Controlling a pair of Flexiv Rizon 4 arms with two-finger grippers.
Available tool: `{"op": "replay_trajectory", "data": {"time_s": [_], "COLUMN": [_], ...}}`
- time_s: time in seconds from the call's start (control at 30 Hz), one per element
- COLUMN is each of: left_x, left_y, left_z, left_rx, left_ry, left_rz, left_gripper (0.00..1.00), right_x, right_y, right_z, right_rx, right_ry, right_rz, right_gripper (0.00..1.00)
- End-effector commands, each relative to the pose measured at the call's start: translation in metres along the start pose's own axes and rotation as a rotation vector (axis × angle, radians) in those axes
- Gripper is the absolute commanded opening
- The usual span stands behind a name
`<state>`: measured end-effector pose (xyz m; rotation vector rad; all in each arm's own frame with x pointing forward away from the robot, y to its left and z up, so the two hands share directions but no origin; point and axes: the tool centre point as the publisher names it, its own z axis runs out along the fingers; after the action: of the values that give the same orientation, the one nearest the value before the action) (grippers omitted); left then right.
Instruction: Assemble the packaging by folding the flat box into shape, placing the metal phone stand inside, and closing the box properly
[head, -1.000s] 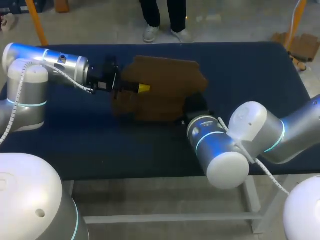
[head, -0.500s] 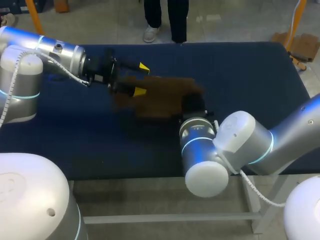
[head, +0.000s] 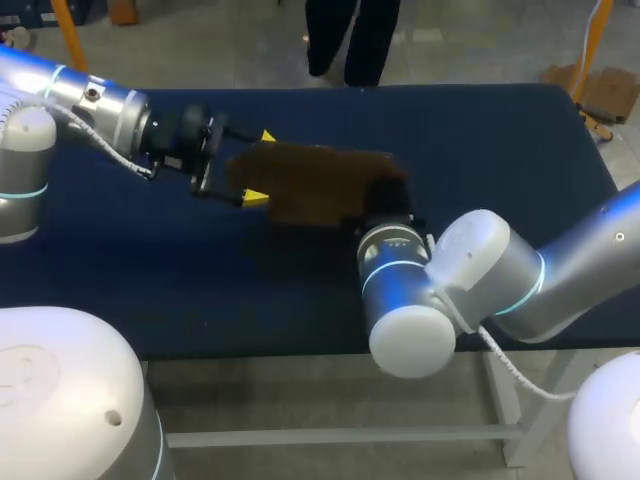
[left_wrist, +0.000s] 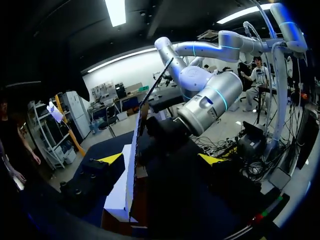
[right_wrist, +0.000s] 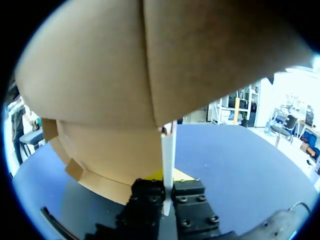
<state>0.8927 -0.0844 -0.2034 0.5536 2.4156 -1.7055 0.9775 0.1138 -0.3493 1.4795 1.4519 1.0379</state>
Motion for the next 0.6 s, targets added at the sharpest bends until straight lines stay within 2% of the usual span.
{"op": "replay_trajectory", "data": {"time_s": [0.03, 0.37, 0.6], "left_x": [0.011, 0.031, 0.035], "left_y": [-0.005, -0.013, -0.01], "left_z": [-0.013, -0.028, -0.038], "left_rx": [-0.01, -0.118, -0.157], "left_ry": [-0.007, -0.01, -0.028], "left_rz": [0.02, 0.089, 0.097], "left_gripper": [1.0, 1.0, 1.0], "right_x": [-0.009, -0.01, -0.005], "right_y": [0.008, 0.018, 0.017], "right_z": [0.001, -0.001, 0.0], "right_rx": [0.016, 0.052, 0.074], "right_ry": [0.084, 0.207, 0.36], "right_rz": [0.012, 0.044, 0.051], "right_gripper": [0.0, 0.0, 0.0]}}
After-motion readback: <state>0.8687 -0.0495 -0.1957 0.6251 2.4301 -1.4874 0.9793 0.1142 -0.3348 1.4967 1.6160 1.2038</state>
